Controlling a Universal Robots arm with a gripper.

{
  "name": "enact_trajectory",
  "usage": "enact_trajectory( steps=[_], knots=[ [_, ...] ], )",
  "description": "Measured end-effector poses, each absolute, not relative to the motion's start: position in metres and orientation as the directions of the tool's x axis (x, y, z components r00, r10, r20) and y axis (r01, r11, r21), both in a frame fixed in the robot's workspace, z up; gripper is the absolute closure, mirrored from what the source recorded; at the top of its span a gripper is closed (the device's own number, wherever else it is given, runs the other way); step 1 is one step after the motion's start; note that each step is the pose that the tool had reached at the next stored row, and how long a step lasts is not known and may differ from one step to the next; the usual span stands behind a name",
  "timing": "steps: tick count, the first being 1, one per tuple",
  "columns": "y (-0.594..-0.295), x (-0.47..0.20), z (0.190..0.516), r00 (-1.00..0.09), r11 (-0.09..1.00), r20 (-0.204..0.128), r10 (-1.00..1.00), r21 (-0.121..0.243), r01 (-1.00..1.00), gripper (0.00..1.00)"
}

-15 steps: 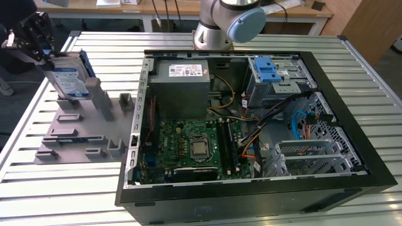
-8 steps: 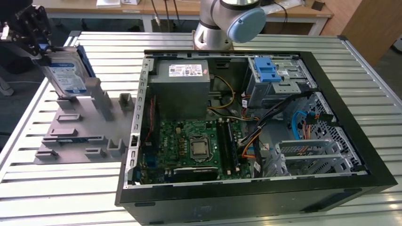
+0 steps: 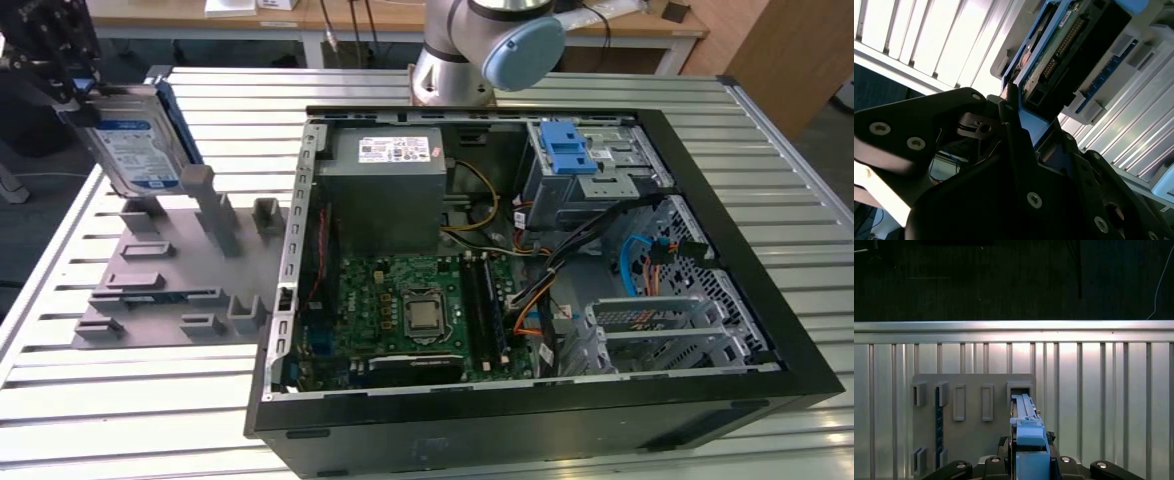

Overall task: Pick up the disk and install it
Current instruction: 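Pick up the disk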

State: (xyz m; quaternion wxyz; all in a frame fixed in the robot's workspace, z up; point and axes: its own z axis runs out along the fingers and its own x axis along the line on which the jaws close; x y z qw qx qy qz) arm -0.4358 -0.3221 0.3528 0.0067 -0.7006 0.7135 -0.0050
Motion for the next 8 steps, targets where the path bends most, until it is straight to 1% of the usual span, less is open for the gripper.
enact_trajectory(
  steps=[8],
  knots=[
    [-0.322, -0.436, 0.372, -0.018, 0.018, -0.003, -1.0, -0.017, -1.0, 0.64]
  ],
)
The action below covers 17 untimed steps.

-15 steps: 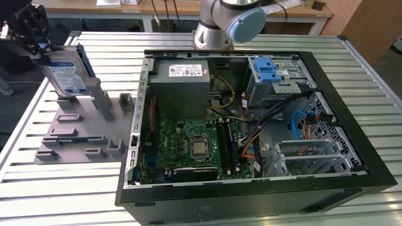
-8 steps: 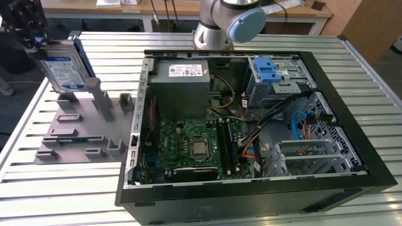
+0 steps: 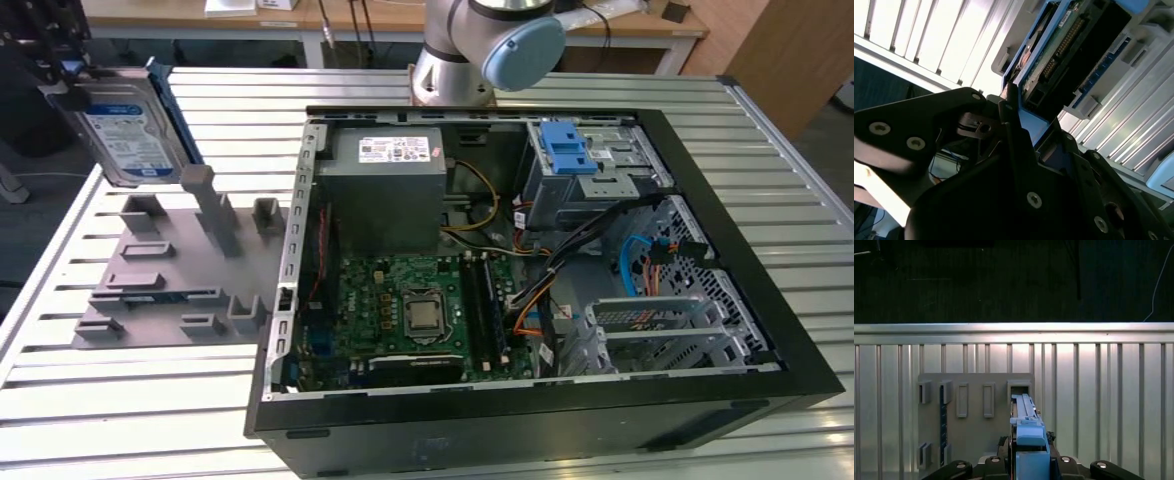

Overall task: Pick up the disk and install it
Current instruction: 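Pick up the disk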

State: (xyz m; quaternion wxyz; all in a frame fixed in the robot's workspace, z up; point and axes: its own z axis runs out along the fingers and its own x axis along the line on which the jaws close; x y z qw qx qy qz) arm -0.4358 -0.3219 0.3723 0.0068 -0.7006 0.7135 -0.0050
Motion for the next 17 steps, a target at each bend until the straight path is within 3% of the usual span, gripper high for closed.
enact_trajectory(
  steps=[17],
  knots=[
    [-0.322, -0.436, 0.417, -0.018, 0.018, -0.003, -1.0, -0.017, -1.0, 0.64]
  ],
)
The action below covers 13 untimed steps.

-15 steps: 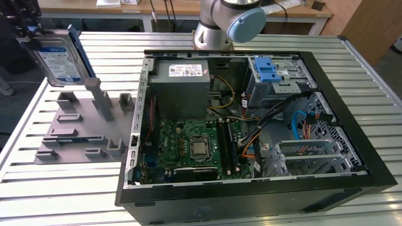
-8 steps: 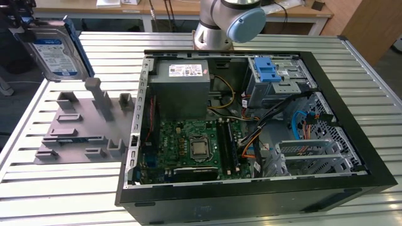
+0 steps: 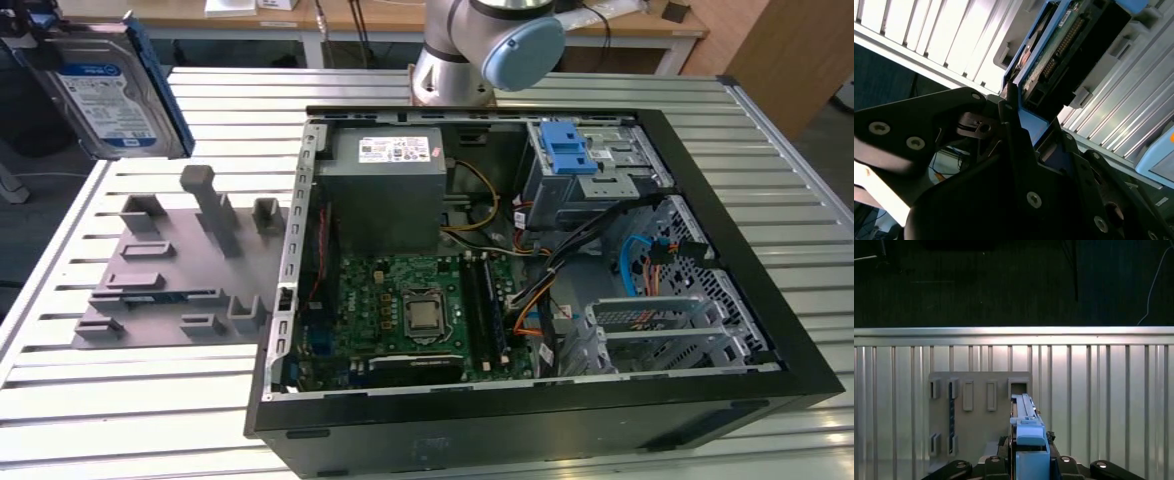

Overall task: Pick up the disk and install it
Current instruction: 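Pick up the disk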

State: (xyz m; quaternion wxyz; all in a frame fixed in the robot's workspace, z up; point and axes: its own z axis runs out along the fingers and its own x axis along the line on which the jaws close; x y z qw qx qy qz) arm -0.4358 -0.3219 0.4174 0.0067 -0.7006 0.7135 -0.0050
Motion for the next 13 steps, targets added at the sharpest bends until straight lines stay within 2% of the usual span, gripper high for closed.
enact_trajectory(
  steps=[13],
  knots=[
    [-0.322, -0.436, 0.461, -0.018, 0.018, -0.003, -1.0, -0.017, -1.0, 0.64]
  ],
)
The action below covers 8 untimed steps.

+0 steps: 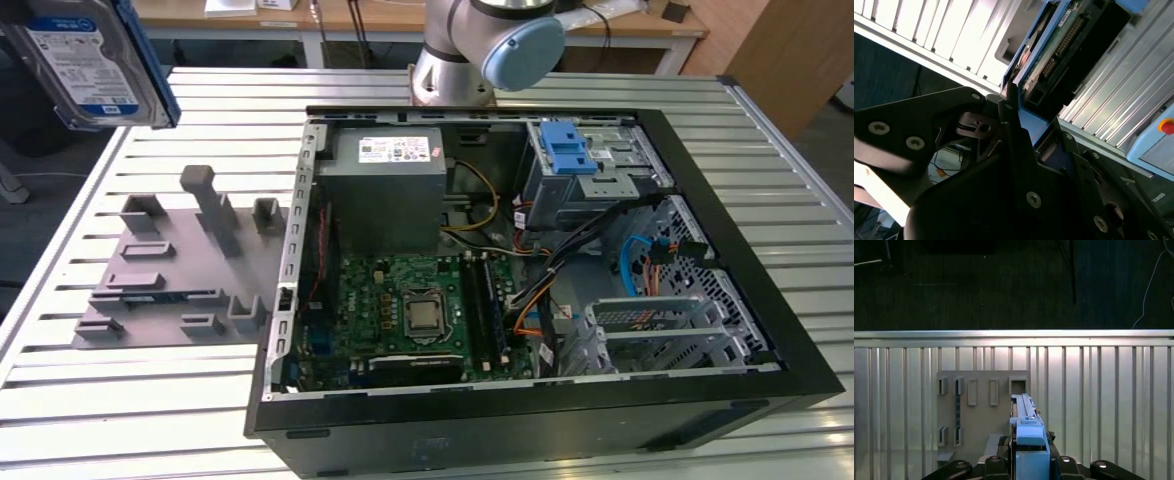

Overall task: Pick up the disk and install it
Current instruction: 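Pick up the disk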

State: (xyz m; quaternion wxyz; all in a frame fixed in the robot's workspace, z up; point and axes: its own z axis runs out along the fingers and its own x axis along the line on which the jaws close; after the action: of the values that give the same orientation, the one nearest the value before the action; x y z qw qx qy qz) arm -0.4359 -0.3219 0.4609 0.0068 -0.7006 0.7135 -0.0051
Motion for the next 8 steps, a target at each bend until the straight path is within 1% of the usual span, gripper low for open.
enact_trajectory(
  steps=[8],
  knots=[
    [-0.322, -0.436, 0.483, -0.018, 0.018, -0.003, -1.0, -0.017, -1.0, 0.64]
  ],
)
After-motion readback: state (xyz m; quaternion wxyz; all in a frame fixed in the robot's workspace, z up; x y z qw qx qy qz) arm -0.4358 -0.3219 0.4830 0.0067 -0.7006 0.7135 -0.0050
